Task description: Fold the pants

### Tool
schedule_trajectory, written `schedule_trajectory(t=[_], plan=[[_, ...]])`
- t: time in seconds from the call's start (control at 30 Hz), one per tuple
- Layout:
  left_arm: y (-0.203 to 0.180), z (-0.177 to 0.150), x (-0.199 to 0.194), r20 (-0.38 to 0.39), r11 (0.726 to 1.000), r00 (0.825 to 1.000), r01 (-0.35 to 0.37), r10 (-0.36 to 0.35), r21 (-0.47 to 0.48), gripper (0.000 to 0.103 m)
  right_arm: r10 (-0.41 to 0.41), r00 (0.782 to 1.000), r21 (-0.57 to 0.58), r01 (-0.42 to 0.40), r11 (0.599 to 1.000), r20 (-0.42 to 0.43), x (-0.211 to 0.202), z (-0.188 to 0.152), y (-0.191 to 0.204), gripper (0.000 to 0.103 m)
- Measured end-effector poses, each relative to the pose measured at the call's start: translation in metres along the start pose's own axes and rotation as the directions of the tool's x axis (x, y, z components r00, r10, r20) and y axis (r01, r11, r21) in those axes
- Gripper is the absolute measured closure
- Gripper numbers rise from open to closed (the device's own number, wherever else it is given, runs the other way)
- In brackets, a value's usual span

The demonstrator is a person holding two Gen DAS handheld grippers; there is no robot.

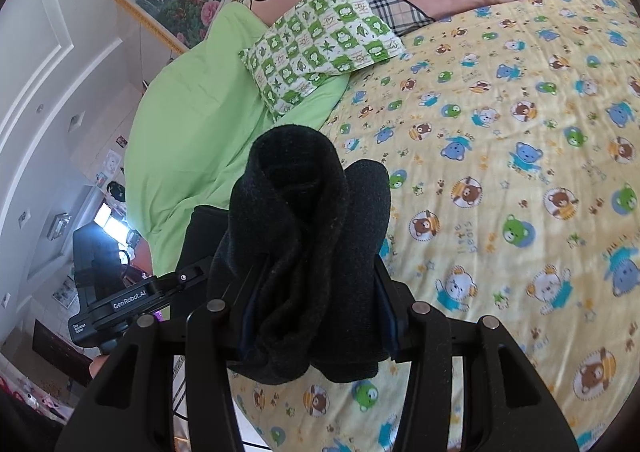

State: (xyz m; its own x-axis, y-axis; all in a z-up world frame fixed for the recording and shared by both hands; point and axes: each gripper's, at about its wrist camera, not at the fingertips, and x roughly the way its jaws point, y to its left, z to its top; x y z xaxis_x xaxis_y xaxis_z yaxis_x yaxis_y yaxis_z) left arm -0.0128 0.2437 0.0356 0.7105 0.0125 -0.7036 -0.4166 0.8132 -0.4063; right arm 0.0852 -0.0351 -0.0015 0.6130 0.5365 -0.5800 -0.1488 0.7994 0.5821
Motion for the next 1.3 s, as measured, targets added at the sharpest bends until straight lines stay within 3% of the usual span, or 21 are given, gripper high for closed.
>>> schedule_trajectory(t=[1.3], plan=[[0.025,0.027,0.038,0.009,0.995,0.997,-0.074,0.075,-0.062,0.066,0.012,0.999,-0.009,-0.012,1.0,-0.037,0.067,0.038,-0.012,0.053]])
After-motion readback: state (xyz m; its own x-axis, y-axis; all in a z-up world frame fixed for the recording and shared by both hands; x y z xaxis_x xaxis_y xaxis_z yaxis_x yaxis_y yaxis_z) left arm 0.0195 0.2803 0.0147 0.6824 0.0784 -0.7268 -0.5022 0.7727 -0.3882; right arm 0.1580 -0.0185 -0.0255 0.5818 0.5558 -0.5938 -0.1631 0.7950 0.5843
